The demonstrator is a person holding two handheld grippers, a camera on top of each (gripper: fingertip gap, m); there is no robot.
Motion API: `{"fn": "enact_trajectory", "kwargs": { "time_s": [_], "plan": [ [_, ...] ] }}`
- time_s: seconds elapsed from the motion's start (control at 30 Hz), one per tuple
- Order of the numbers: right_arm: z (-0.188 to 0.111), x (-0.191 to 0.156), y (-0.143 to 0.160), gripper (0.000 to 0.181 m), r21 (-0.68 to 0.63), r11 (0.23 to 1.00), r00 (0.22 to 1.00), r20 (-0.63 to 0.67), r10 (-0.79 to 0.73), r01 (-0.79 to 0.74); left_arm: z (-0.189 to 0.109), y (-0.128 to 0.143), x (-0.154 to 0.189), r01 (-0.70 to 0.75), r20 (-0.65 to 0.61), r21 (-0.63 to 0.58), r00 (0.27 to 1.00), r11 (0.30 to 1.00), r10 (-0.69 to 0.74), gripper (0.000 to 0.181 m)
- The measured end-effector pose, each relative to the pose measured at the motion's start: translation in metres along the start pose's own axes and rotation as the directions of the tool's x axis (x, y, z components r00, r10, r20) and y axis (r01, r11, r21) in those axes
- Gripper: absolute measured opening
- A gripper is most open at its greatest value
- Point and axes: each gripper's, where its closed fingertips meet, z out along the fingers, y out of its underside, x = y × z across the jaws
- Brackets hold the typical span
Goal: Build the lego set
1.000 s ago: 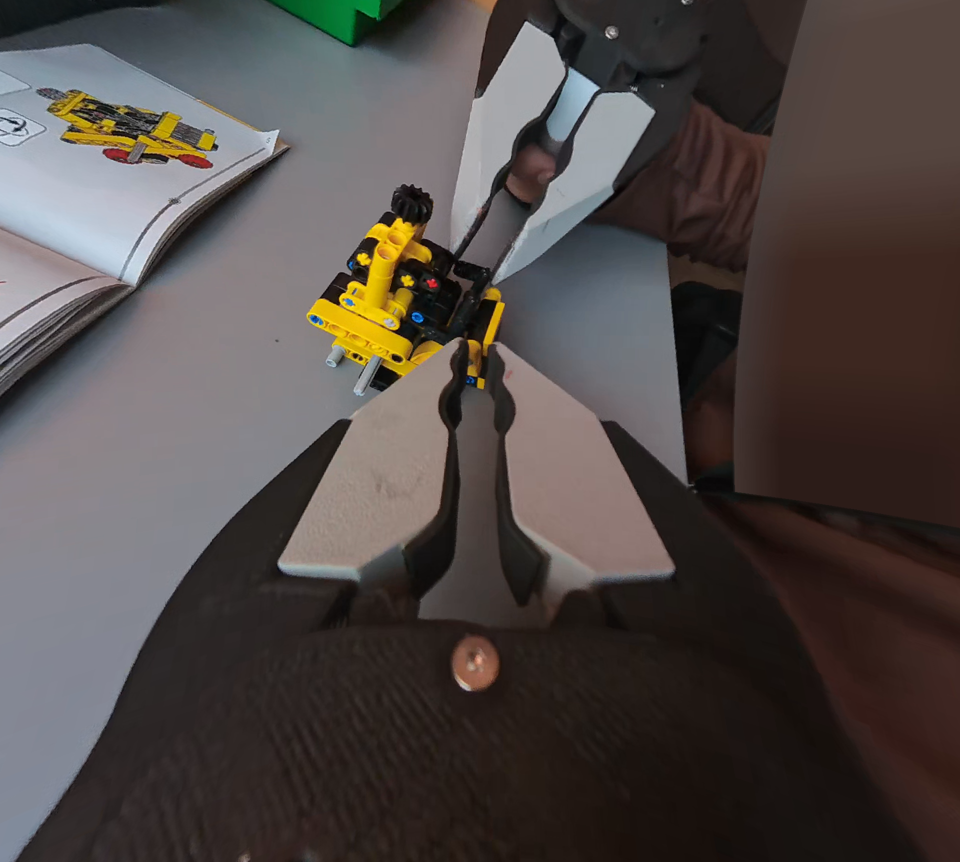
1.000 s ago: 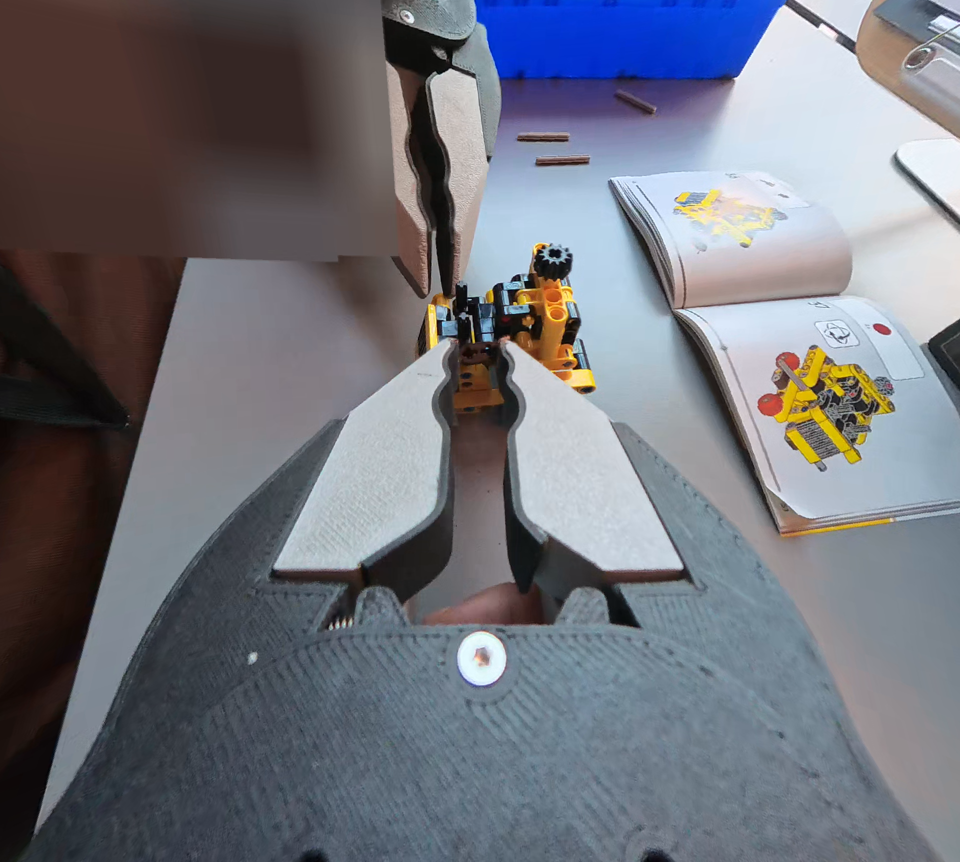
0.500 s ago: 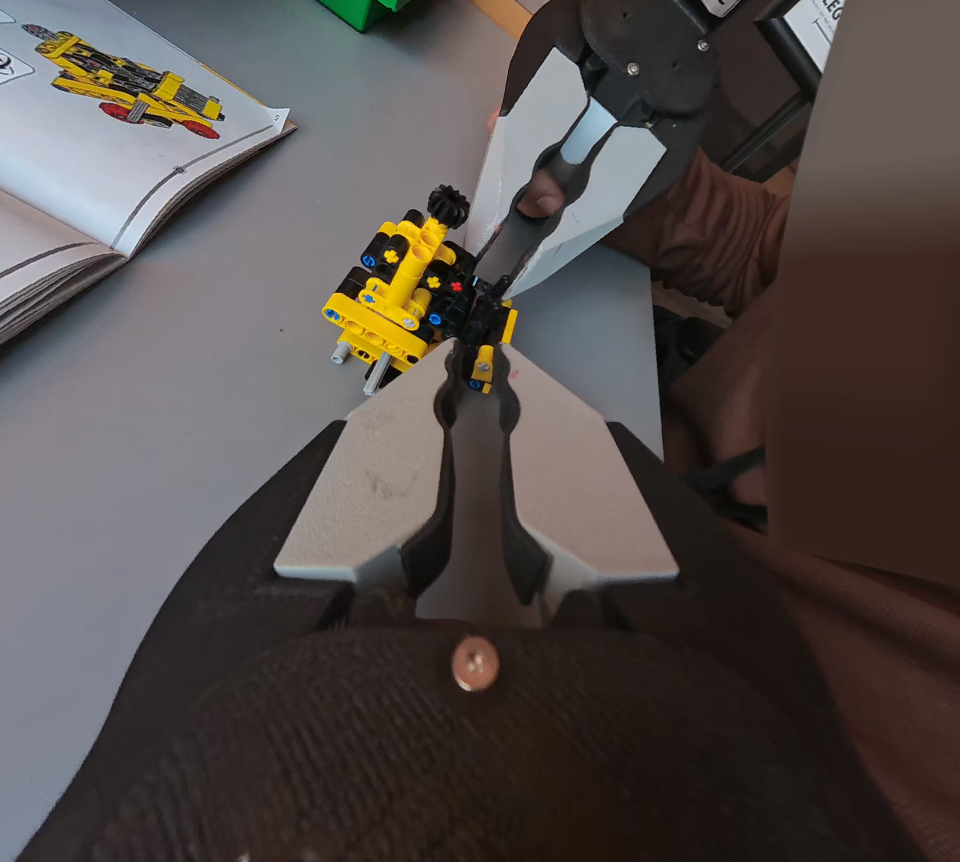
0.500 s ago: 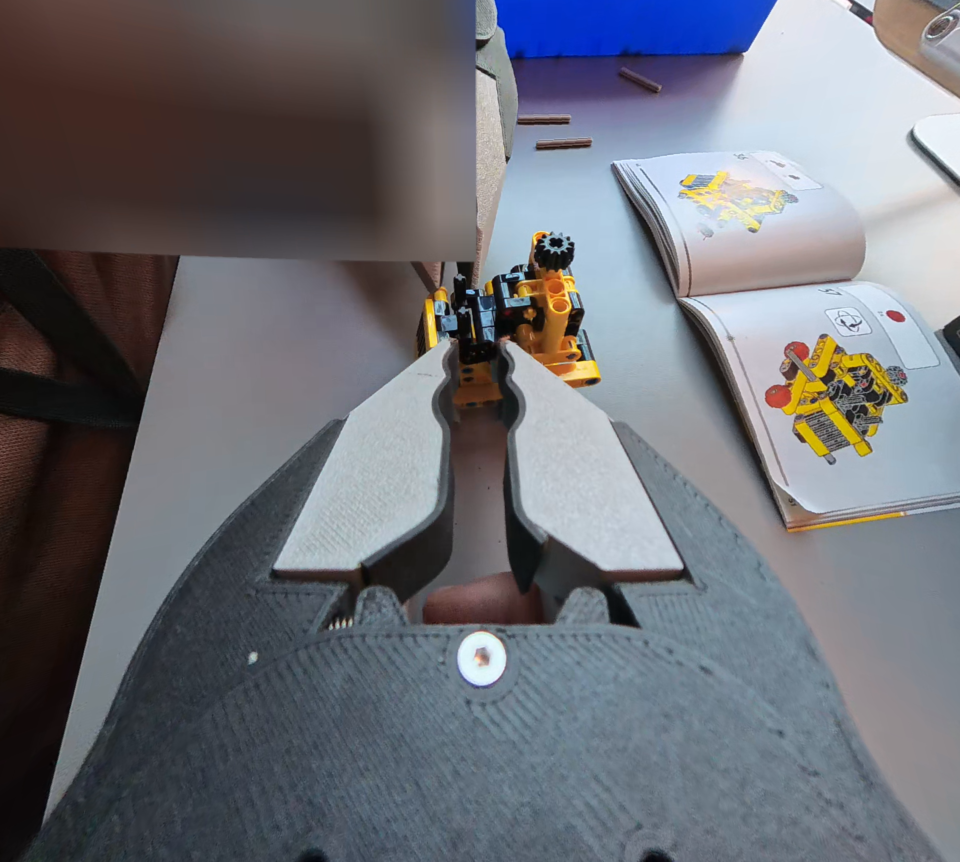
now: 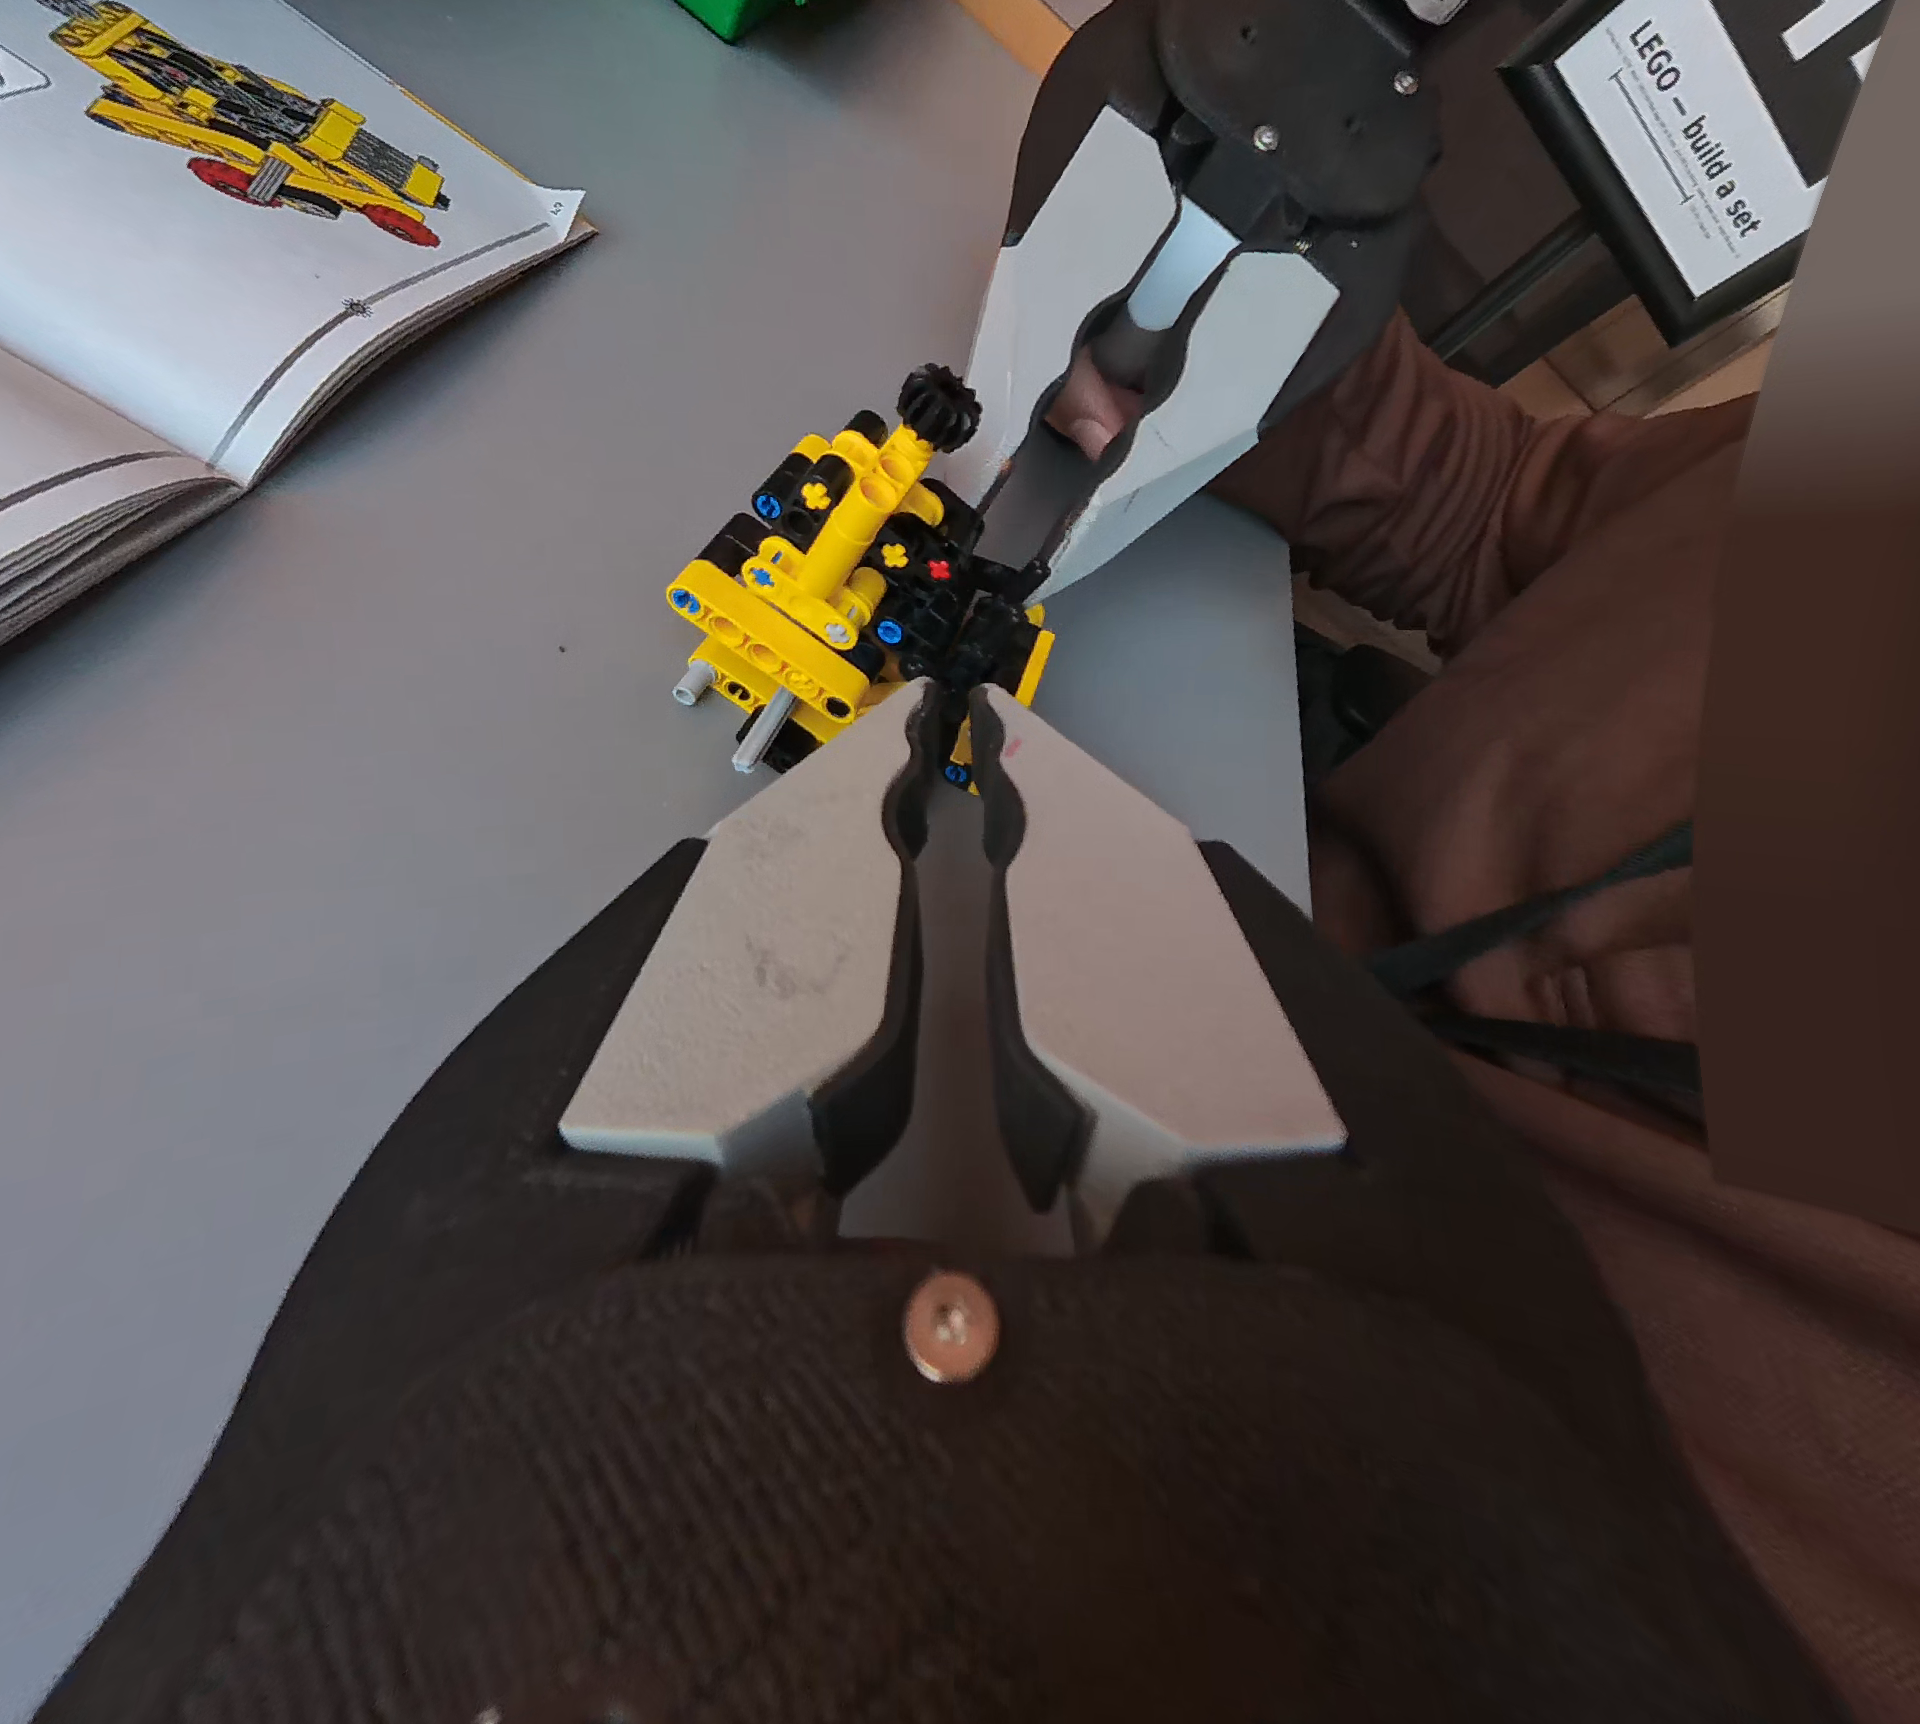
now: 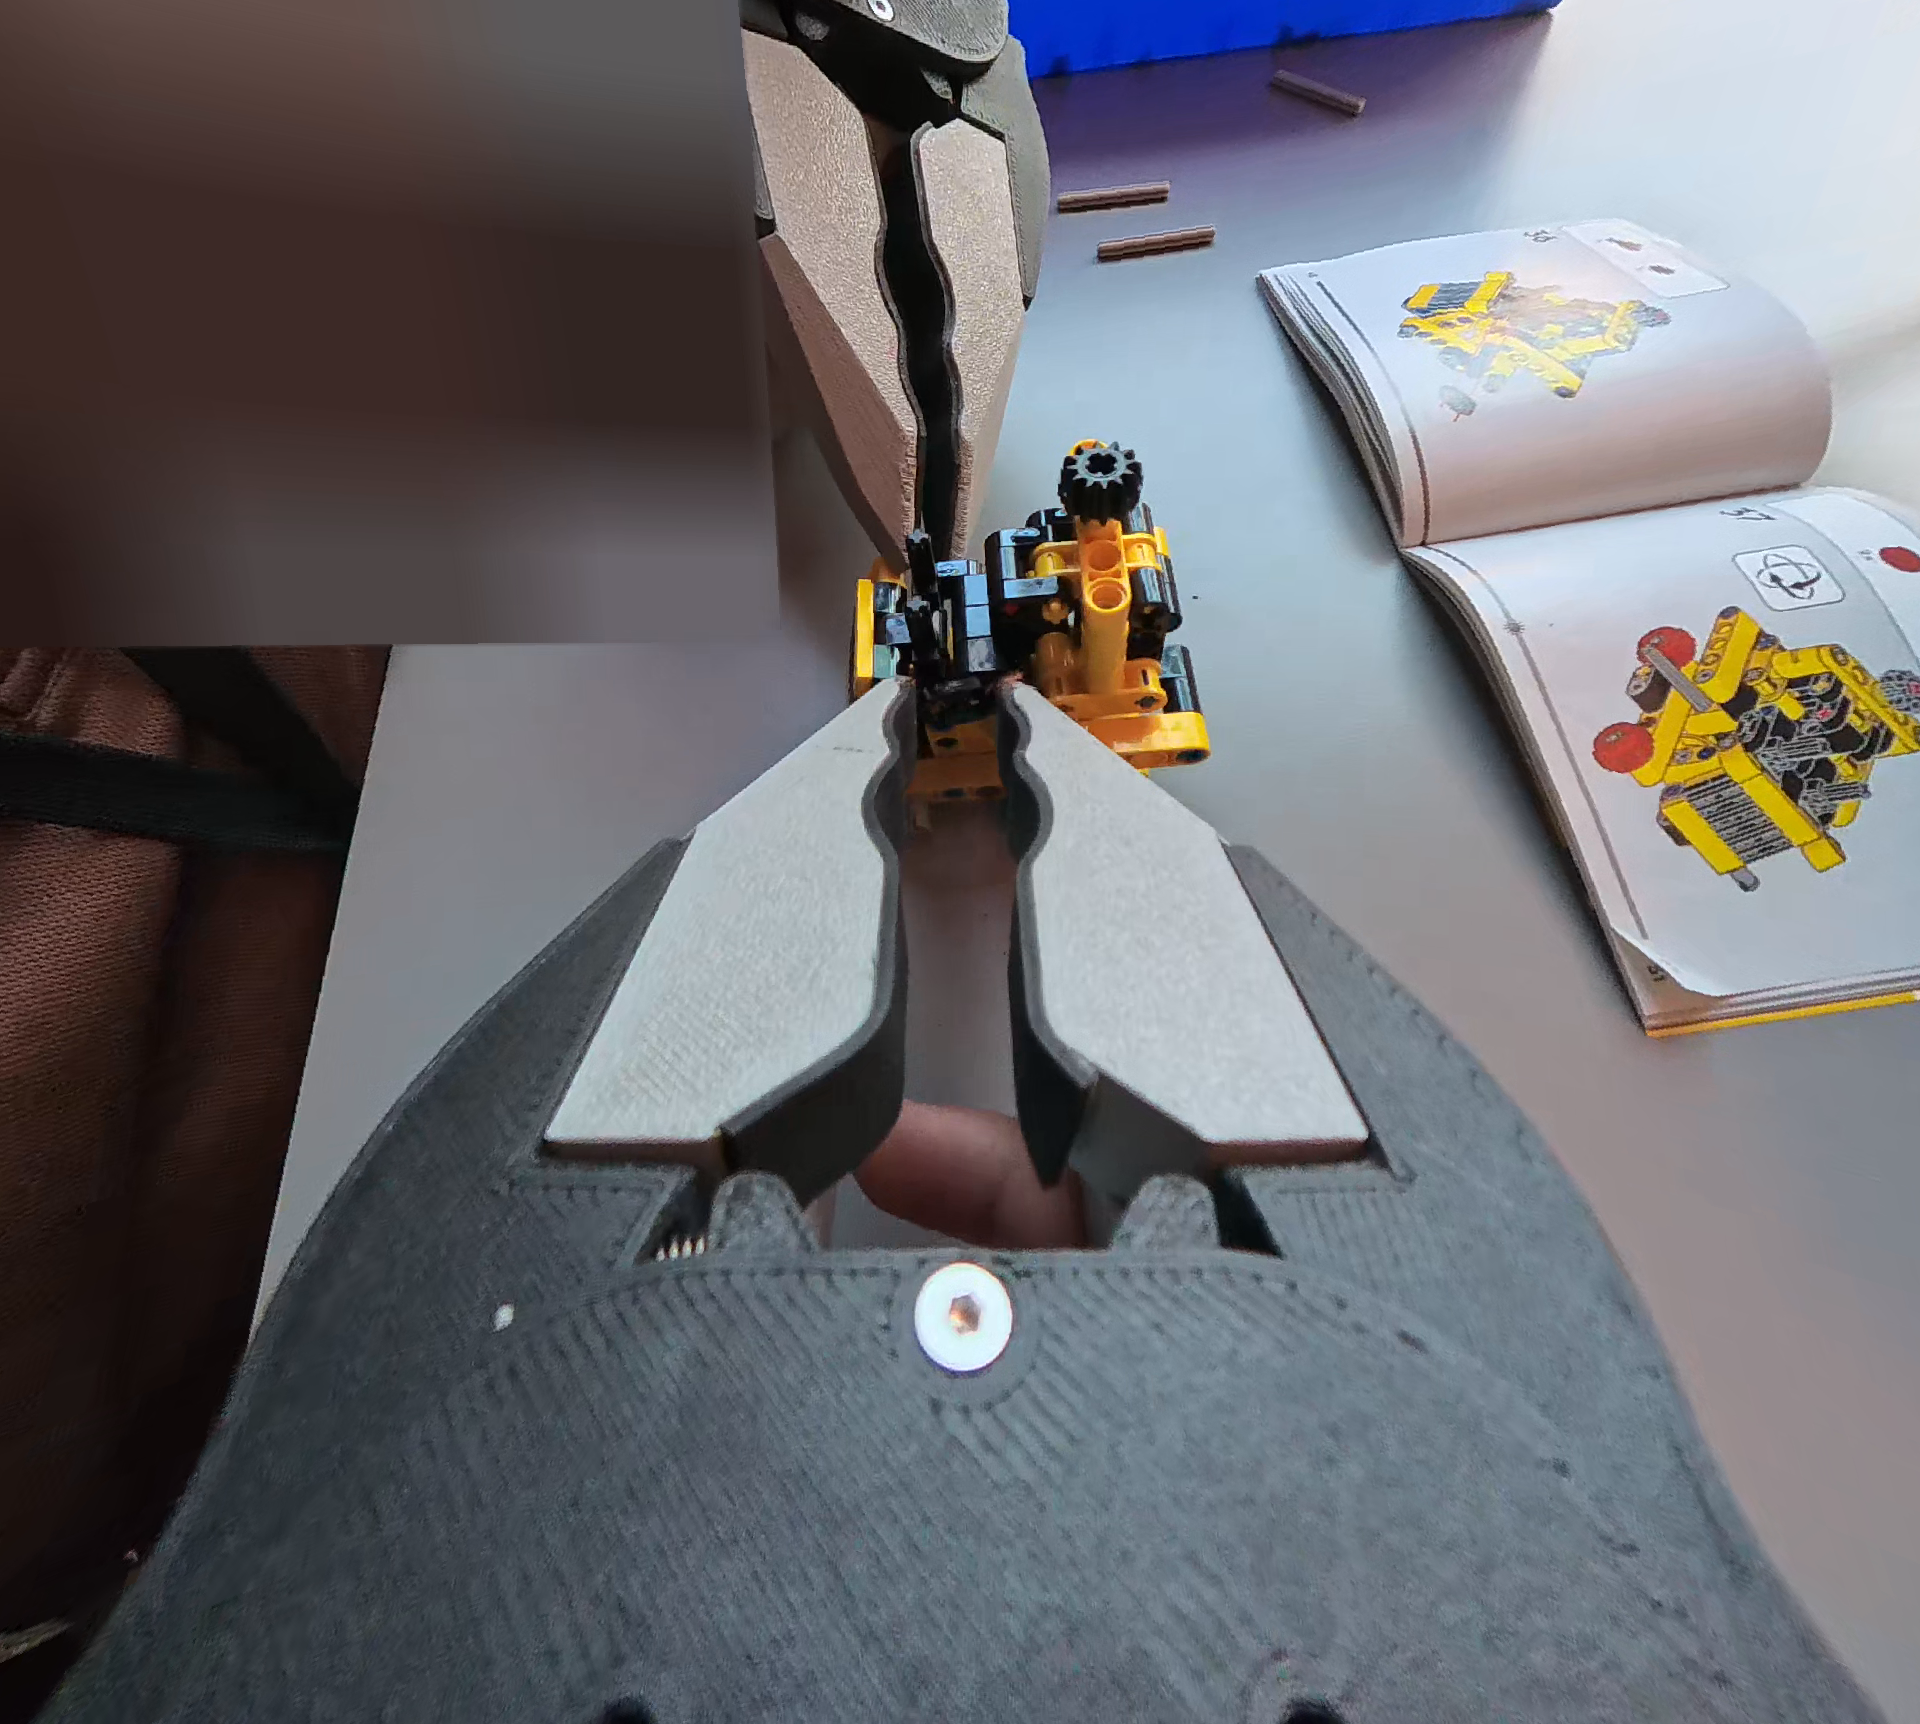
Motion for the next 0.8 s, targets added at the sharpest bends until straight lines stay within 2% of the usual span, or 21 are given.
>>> {"fn": "enact_trajectory", "kwargs": {
  "time_s": [0.43,0.63,0.8],
  "plan": [
    [-0.006,-0.003,-0.003,0.010,0.039,0.998,0.999,-0.001,0.044,-0.044,0.002,0.001,0.001,0.000,-0.003,-0.009,1.000,1.000,0.000,0.004],
    [-0.026,0.001,0.015,0.009,-0.009,0.999,0.996,-0.074,0.046,-0.046,0.002,0.001,0.001,-0.006,0.004,-0.005,1.000,1.000,0.006,0.004],
    [-0.033,0.002,0.037,0.010,-0.115,0.993,0.987,-0.160,0.019,-0.038,0.002,0.001,0.001,-0.016,0.011,-0.004,1.000,1.000,0.016,0.004]
  ]
}}
